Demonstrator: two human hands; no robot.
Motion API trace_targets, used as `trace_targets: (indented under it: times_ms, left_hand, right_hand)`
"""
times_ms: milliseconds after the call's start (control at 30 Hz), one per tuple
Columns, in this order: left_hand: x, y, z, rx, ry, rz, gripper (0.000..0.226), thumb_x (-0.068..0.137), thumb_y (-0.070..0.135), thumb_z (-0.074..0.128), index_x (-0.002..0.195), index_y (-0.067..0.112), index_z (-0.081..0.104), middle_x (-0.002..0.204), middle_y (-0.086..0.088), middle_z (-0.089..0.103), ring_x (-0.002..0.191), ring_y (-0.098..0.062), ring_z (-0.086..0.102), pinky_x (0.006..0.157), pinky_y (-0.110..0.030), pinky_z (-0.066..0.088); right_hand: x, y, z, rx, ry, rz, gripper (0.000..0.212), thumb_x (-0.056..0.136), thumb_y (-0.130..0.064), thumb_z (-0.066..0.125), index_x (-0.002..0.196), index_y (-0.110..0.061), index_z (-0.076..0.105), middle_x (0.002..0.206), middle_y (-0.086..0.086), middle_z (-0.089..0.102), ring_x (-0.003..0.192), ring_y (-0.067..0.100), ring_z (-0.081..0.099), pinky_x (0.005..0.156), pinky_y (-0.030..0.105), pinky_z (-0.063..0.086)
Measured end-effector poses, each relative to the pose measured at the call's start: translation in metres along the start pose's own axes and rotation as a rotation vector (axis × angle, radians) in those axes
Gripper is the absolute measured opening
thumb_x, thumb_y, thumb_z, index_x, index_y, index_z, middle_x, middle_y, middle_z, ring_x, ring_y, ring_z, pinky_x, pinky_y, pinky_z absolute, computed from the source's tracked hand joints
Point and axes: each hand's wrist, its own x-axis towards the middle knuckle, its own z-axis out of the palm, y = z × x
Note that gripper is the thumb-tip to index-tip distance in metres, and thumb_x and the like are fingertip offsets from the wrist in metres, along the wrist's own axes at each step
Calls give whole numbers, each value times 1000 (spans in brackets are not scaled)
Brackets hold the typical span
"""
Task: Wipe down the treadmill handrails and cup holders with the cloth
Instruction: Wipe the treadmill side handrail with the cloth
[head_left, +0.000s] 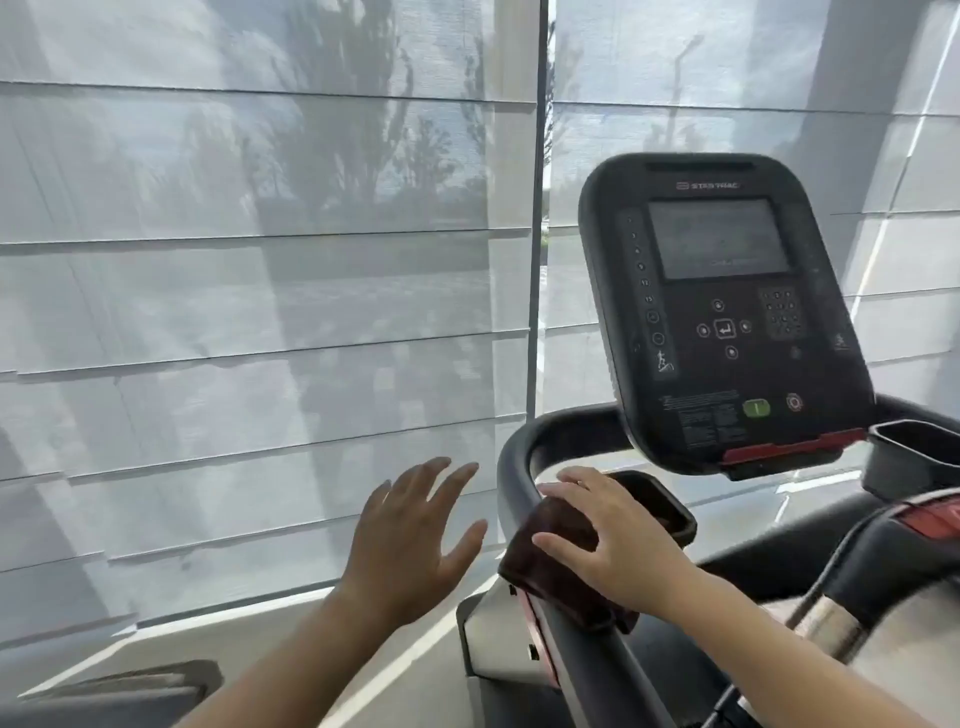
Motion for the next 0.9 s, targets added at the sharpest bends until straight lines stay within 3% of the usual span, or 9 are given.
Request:
trace_targets:
  times_ms: [167,267,500,567,700,900]
  left_hand:
    - [6,-3,14,-11,16,5,64,82,62,23,137,32,37,141,3,45,126,-18,44,101,-38,39]
    - [8,-7,20,-5,19,22,65,82,62,21,137,31,37,141,3,44,127,-18,42,100,-36,39]
    - [6,-12,25,-34,8,10,66,81,63,20,137,32,37,141,5,43,128,-16,41,101,-36,38]
    - [7,-12,25,-40,4,12,66,81,63,20,137,32,37,142,4,43,128,-16,41,101,-36,39]
    - [6,-9,26,-52,-14,-4,67,80,64,17,137,34,35,144,7,39,130,-13,37,102,-33,37]
    - [-6,-6,29,-53,-41,-16,59,84,59,26,137,34,34,145,8,38,131,-12,36,103,-31,35]
  right_hand:
    - [13,-3,18,-178,-33,169,66,83,-72,40,140,-39,32,156,-2,20,144,20,10,116,51,11]
    - [13,-6,32,-287,-83,178,69,83,-73,35,140,-35,27,156,-1,16,146,24,2,115,55,0]
    - [-5,-1,28,-191,-57,84,68,76,-72,40,135,-40,33,154,-6,22,145,15,6,117,46,-1]
    - [-2,-5,25,-156,-47,160,75,73,-76,39,138,-39,30,156,-4,18,145,17,3,116,48,-3]
    - [10,-21,37,-246,-43,415,101,74,-82,39,150,-24,6,161,9,-1,146,32,-8,114,54,-8]
    - [-2,-22,43,-199,23,295,82,80,-60,52,147,-25,20,160,2,8,147,25,0,117,49,-3]
